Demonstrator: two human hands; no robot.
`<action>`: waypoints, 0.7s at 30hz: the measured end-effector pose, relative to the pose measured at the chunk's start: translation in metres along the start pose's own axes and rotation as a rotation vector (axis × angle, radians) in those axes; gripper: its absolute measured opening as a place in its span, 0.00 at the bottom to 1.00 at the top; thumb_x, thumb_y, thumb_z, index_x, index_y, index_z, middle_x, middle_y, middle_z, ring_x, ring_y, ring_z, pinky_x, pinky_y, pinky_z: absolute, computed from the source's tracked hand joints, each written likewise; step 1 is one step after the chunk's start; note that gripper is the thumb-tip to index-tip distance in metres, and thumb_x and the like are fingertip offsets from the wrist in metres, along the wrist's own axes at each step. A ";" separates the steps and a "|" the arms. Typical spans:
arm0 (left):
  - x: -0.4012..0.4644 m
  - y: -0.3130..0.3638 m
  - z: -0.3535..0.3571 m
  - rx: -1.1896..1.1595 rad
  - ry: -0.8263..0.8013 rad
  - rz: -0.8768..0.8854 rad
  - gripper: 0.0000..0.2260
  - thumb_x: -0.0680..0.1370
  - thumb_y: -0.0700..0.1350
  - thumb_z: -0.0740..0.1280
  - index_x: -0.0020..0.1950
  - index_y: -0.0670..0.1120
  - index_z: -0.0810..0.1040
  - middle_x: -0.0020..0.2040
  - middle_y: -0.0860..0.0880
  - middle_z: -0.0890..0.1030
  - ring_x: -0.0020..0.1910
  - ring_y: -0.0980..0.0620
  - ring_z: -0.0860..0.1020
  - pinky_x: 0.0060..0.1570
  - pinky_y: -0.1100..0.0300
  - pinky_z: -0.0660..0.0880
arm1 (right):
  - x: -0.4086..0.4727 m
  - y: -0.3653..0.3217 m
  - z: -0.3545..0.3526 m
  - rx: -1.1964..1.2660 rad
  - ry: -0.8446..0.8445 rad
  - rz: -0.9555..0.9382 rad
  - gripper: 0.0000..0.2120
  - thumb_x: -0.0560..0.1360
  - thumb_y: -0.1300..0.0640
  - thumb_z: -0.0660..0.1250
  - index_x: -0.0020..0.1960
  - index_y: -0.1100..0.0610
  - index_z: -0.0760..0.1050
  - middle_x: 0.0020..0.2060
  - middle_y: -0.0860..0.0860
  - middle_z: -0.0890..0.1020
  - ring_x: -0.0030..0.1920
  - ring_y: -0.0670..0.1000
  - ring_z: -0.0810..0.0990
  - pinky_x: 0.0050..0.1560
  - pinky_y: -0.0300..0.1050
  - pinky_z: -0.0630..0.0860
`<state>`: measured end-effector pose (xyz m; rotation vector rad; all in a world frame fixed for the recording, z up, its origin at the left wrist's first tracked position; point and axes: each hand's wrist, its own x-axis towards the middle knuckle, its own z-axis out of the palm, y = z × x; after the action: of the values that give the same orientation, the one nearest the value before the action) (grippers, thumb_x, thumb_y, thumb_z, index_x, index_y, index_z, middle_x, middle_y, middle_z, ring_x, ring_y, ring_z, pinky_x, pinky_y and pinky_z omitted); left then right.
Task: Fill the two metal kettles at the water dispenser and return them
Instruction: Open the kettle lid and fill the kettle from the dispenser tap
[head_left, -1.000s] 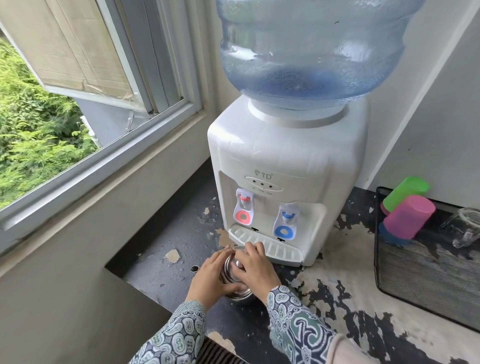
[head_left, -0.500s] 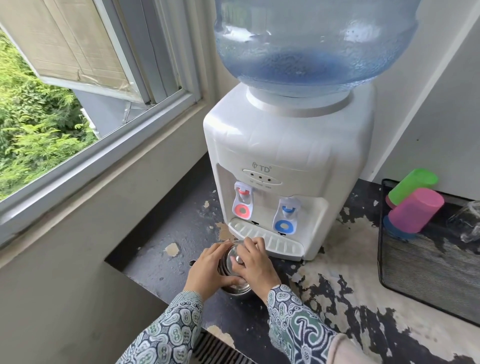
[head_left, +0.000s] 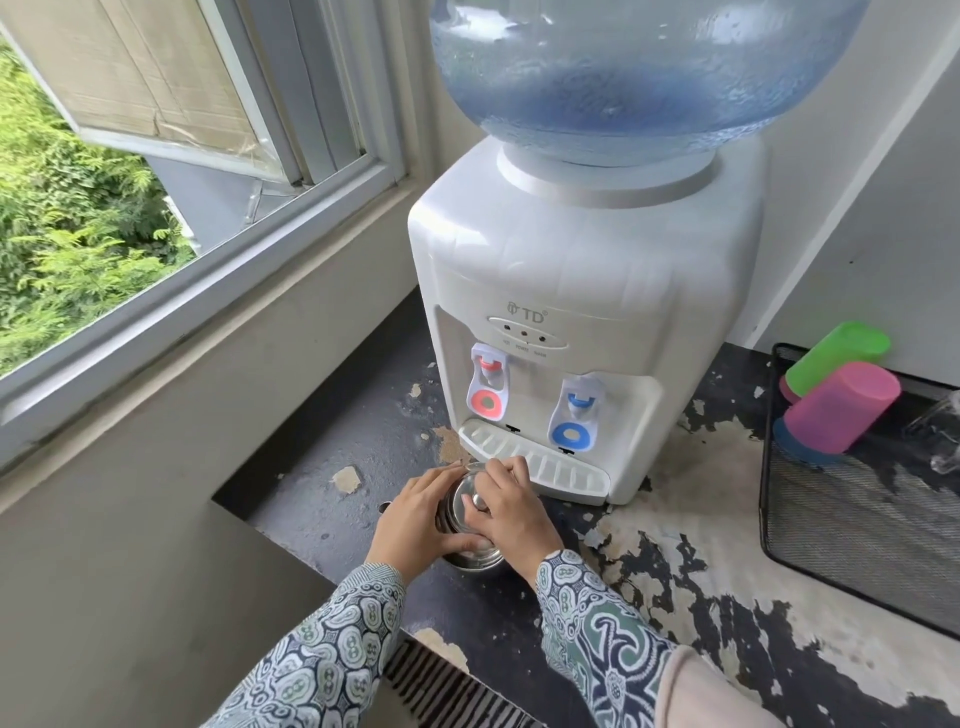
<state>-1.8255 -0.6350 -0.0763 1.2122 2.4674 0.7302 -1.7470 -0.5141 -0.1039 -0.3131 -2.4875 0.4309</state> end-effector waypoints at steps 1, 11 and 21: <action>0.000 0.000 0.000 0.001 -0.003 -0.001 0.43 0.57 0.69 0.69 0.68 0.51 0.68 0.66 0.55 0.72 0.64 0.54 0.70 0.63 0.60 0.66 | 0.000 0.001 0.000 0.002 0.001 -0.002 0.09 0.69 0.53 0.61 0.34 0.58 0.70 0.32 0.52 0.75 0.41 0.50 0.62 0.46 0.47 0.66; 0.000 -0.005 0.002 0.024 -0.011 0.032 0.45 0.57 0.72 0.67 0.69 0.51 0.66 0.67 0.54 0.71 0.64 0.53 0.71 0.65 0.57 0.66 | -0.001 0.003 -0.012 0.053 -0.027 -0.062 0.10 0.71 0.52 0.61 0.35 0.57 0.69 0.34 0.52 0.75 0.42 0.49 0.63 0.46 0.43 0.67; -0.001 -0.004 0.001 -0.013 -0.032 0.034 0.44 0.58 0.73 0.64 0.69 0.54 0.64 0.69 0.54 0.69 0.64 0.52 0.71 0.65 0.55 0.66 | -0.025 0.005 -0.071 0.414 0.009 0.353 0.13 0.75 0.43 0.58 0.48 0.53 0.69 0.44 0.47 0.73 0.45 0.47 0.73 0.47 0.34 0.71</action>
<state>-1.8272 -0.6376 -0.0790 1.2545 2.4180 0.7295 -1.6842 -0.5006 -0.0635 -0.5804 -2.2622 1.0640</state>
